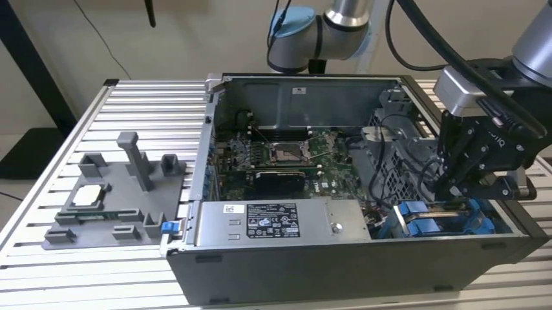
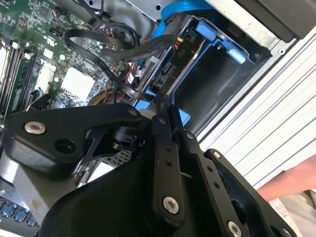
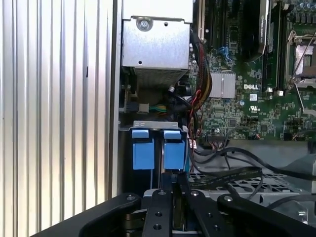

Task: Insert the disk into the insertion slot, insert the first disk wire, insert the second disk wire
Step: 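Insert the second disk wire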

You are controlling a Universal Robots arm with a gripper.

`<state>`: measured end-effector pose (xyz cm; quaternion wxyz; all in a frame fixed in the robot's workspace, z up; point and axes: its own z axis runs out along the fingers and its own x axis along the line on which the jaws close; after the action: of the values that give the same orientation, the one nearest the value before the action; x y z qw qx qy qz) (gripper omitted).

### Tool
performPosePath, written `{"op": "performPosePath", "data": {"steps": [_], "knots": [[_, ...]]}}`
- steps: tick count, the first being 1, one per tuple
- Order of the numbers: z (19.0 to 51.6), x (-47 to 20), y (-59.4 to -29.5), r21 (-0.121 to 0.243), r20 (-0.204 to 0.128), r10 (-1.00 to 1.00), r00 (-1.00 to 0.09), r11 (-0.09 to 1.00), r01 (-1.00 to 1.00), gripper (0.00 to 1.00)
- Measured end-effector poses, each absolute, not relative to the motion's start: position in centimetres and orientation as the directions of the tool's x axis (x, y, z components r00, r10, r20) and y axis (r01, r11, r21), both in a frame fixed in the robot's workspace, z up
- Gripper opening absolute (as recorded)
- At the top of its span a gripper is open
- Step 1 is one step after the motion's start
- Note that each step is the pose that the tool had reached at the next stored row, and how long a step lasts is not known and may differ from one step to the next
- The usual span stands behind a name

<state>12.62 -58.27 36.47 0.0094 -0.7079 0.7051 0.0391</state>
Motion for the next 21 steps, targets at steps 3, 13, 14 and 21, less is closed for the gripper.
{"op": "performPosePath", "data": {"steps": [3,13,14,21], "knots": [[36.15,12.68,-58.26,0.041,-0.069,-0.998,0.003,-0.006,-0.999,0.00],[35.71,12.91,-58.26,0.041,-0.069,-0.998,0.003,-0.005,-0.999,0.00],[35.69,12.92,-58.26,0.041,-0.069,-0.998,0.003,-0.006,-0.999,0.00],[35.62,12.99,-58.26,0.041,-0.069,-0.998,0.003,-0.006,-0.999,0.00]]}}
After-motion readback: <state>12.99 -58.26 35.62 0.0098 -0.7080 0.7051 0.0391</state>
